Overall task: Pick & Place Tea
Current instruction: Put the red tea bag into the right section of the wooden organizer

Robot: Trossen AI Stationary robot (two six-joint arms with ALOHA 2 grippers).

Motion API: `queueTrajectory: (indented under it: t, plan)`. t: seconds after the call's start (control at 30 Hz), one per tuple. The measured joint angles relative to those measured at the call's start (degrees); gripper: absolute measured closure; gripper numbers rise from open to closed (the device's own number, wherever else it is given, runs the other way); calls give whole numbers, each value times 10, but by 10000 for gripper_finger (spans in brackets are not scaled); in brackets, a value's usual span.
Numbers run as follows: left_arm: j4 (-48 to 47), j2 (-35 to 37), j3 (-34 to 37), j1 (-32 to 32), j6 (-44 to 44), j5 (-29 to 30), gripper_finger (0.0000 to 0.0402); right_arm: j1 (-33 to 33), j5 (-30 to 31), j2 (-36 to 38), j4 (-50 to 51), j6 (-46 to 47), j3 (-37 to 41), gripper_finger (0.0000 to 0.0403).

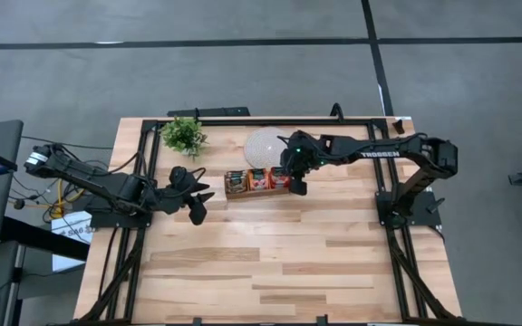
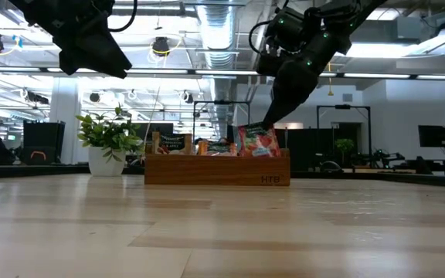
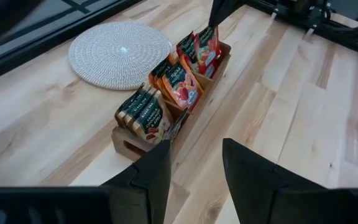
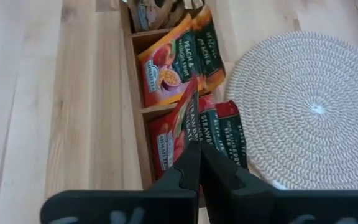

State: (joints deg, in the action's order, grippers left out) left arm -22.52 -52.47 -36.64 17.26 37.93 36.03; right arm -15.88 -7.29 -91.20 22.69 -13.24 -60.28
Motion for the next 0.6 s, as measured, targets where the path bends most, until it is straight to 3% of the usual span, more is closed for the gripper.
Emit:
queueTrajectory:
  t: [0.6]
  plan:
    - [4, 0, 0, 0, -2, -15, 266, 4, 28, 0, -58, 27, 46, 403]
